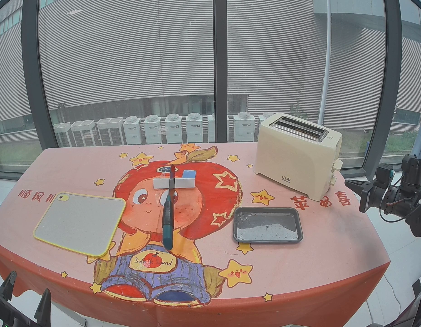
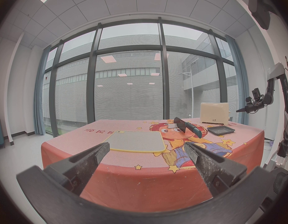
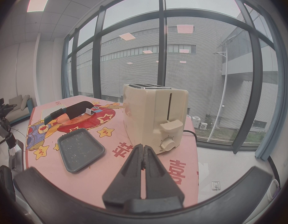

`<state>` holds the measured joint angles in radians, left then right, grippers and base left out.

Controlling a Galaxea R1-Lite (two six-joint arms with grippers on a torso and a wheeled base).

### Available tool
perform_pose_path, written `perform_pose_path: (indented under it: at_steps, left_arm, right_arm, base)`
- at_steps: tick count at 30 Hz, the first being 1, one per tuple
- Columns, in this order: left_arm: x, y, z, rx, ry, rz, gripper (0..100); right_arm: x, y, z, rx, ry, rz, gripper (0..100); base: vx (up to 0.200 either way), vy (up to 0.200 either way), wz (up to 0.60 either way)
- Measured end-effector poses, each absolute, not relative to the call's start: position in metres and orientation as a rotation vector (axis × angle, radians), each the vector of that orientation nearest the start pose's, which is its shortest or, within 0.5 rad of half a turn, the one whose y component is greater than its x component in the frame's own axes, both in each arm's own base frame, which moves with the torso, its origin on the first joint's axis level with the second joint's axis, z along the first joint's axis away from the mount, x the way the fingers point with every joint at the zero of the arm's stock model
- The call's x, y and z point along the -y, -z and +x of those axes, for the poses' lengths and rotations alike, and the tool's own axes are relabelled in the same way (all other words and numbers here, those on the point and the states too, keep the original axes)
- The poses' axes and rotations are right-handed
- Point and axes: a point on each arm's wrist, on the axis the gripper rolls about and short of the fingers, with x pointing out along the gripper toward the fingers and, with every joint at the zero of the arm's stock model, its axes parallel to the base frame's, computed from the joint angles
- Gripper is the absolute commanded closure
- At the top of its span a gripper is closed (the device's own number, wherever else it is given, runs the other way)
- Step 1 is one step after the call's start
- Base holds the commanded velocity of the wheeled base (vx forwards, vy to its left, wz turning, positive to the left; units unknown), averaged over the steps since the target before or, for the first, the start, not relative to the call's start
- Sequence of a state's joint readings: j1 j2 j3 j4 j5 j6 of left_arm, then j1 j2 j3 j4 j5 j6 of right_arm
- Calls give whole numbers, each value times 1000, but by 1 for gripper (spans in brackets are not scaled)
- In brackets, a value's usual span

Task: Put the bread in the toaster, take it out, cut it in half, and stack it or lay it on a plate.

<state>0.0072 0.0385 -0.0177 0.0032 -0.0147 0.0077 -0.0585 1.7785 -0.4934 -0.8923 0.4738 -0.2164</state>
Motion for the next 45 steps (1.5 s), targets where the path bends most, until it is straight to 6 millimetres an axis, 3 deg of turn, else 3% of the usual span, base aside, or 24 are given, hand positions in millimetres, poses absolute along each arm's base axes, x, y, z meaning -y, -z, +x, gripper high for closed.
perform_pose_path:
  at_steps: [7, 18, 27, 45]
  left_arm:
    - [0, -81, -21, -24, 8, 7, 0]
    - [0, -81, -21, -24, 7, 7, 0]
    - [0, -81, -21, -24, 8, 7, 0]
    - [0, -81, -21, -24, 7, 7, 0]
  right_arm:
    - [4, -99, 280, -366, -456, -100, 100]
    - [4, -81, 303, -320, -420, -124, 100]
    - [10, -72, 325, -315, -404, -118, 100]
    - [16, -62, 349, -315, -397, -112, 100]
  base:
    - [0, 0, 0]
    - [0, 0, 0]
    - [0, 0, 0]
    - [0, 0, 0]
